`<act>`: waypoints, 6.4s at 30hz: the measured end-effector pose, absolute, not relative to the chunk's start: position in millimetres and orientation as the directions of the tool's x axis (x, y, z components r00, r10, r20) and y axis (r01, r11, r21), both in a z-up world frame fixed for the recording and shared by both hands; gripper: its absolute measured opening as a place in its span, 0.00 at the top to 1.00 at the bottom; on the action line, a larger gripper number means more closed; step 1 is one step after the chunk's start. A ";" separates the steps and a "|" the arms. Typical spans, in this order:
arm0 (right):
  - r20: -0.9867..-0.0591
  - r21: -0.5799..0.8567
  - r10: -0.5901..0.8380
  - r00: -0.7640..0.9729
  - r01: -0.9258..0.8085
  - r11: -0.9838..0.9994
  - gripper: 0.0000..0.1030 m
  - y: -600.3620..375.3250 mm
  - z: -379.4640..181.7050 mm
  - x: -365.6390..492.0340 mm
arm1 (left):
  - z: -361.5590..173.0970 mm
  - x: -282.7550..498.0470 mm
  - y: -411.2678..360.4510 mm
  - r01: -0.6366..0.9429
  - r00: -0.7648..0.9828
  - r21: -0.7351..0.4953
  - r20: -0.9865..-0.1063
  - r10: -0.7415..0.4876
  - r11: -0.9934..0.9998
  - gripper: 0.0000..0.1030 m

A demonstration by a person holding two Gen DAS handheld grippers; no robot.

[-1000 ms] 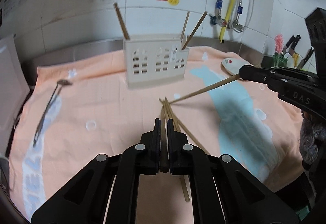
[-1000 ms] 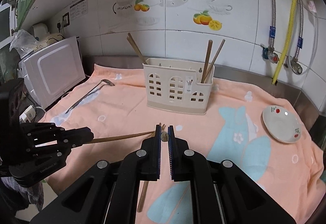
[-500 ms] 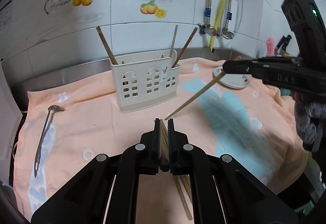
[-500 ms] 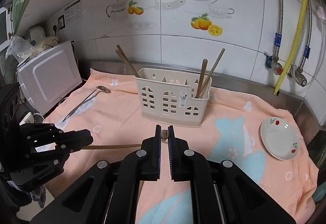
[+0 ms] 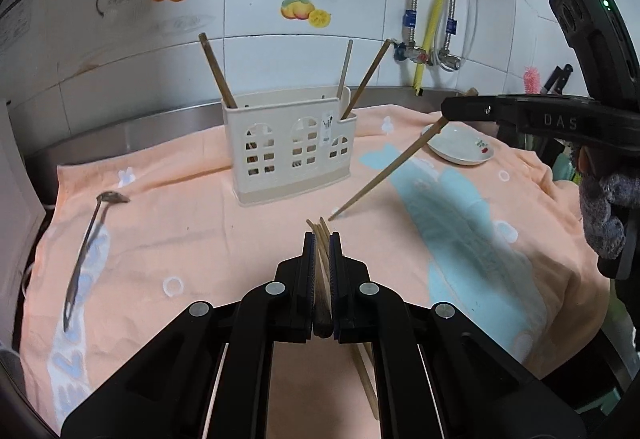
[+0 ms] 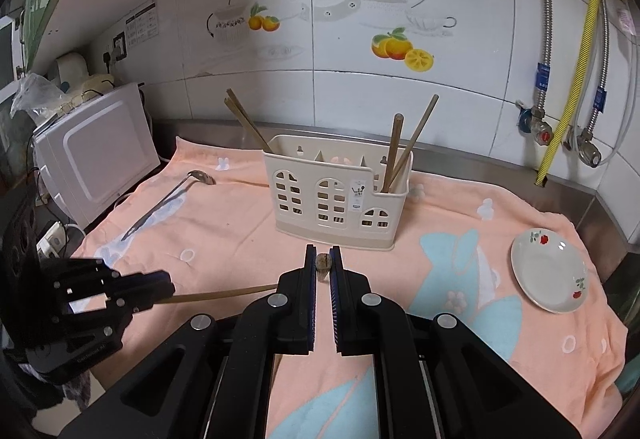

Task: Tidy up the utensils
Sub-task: 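Lift the left gripper's chopstick upright while the right gripper lifts its chopstick, then carry both chopsticks over the white caddy and lower them in, then open the left gripper while the right gripper opens, releasing chopsticks, then move both open grippers back to the remaining loose chopsticks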

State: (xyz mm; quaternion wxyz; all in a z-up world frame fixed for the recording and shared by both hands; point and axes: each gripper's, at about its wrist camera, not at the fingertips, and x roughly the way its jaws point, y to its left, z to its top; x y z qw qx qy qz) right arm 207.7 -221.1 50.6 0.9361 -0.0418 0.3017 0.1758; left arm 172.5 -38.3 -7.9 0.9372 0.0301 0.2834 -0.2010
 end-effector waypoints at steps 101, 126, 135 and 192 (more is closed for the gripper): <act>-0.436 -0.027 0.295 0.850 -0.340 0.940 0.94 -220.2 182.3 286.1 | 124.6 238.9 -58.3 0.411 0.838 0.031 -0.407 -0.364 0.911 0.95; -0.466 -0.036 0.183 0.866 -0.226 0.973 0.94 -234.3 147.8 358.2 | 134.5 317.0 -49.5 0.275 0.915 0.022 -0.314 -0.255 0.961 0.95; -0.501 -0.014 0.175 0.848 -0.210 0.978 0.93 -240.1 130.0 365.0 | 116.7 326.3 -49.5 0.274 0.890 0.002 -0.380 -0.252 0.962 0.94; -0.638 0.017 0.187 0.747 -0.229 0.973 0.13 -214.3 -52.3 131.0 | -23.3 150.4 14.1 0.145 0.836 -0.055 -0.528 -0.152 0.988 0.05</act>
